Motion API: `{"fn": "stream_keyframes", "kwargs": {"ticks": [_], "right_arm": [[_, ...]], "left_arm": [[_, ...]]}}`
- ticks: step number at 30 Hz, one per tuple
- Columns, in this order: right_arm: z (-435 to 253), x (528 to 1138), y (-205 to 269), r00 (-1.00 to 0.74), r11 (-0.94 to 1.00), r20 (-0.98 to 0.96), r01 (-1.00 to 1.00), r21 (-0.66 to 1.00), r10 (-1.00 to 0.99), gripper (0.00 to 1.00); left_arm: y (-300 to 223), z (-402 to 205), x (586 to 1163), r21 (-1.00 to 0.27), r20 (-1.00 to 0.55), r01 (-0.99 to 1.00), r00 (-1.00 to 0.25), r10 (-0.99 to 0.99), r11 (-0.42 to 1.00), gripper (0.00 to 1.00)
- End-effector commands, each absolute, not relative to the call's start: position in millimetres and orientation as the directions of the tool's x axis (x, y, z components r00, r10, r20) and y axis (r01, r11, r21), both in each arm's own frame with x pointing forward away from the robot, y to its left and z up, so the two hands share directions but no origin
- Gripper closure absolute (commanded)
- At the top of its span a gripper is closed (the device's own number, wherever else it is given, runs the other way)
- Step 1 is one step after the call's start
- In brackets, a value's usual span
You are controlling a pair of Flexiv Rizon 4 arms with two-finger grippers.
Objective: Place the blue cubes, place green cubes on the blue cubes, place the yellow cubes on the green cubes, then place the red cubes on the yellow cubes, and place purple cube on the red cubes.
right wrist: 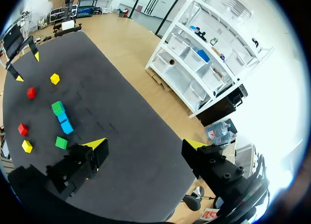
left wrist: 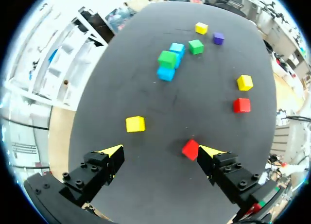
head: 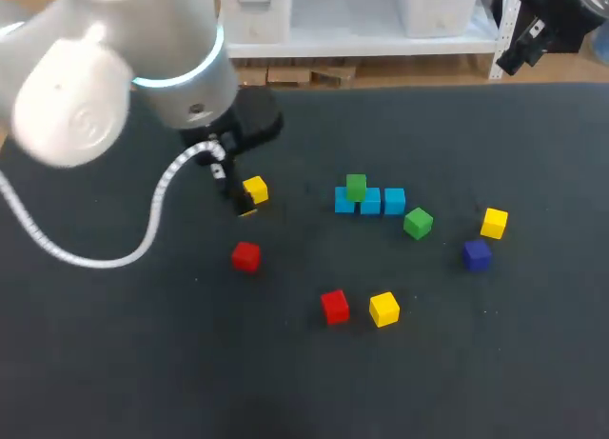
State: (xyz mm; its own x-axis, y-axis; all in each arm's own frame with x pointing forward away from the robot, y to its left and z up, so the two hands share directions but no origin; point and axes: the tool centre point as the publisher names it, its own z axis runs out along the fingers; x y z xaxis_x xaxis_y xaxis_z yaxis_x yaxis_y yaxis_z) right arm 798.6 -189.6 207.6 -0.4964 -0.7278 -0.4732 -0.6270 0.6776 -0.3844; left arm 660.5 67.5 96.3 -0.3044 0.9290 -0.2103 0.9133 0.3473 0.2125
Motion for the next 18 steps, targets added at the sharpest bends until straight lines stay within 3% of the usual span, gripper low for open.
{"fn": "stream_keyframes", "kwargs": {"ticks": [1,18], "right_arm": [[207,797,-189,-0.496,0.68,-0.477,-0.621,-0.39,-0.726,0.0],[207,797,-189,-0.496,0.68,-0.477,-0.621,-0.39,-0.726,0.0]], "left_arm": [[88,102,656,0.302,-0.337,0.875,-0.274,0.901,0.379,0.0],[131,140,714,0.334,-0.328,0.806,-0.387,0.862,0.489,0.0]]}}
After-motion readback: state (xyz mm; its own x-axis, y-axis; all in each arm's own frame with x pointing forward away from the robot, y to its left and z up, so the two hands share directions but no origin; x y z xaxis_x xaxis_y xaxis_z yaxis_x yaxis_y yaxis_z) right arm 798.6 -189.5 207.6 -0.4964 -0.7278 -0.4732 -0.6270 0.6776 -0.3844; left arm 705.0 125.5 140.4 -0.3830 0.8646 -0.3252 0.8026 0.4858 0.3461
